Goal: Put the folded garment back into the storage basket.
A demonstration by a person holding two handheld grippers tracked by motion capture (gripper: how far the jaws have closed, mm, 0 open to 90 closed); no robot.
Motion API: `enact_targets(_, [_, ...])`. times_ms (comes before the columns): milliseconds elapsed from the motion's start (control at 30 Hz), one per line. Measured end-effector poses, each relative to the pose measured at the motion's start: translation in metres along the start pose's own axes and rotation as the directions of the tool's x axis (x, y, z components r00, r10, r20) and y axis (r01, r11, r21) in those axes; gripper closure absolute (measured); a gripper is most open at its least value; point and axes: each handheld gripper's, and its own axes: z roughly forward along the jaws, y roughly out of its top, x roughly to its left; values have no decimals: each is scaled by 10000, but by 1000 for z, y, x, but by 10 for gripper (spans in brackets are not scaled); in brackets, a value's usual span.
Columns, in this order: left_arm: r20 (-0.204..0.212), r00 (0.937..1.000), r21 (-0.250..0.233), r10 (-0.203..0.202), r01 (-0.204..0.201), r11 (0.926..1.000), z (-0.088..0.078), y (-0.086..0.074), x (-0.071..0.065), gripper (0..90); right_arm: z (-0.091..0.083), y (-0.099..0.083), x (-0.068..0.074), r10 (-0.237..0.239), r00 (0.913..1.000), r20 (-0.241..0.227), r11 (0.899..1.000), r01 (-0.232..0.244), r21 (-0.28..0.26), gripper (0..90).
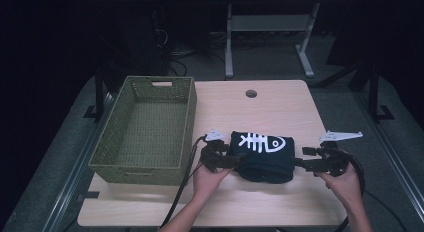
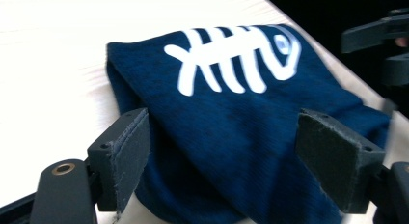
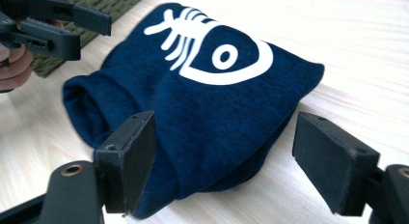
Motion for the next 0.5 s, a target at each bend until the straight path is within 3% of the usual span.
enact_targets(233, [-403,9970,454,-659,677,9967,20,3,15,203,16,0,-12,622,9979,168,9970,-629,452,230])
enact_targets(300, [-398,9944,826,-975,1005,9915,27,0,20,203,26,-2,-17,892,9958,209,9930,-905,763,230])
enact_targets(500, [-503,9937,988,-1005,1051,9895,32,-1,22,202,41,-3,-21,1270,9918,132,9877,-1277,902,256])
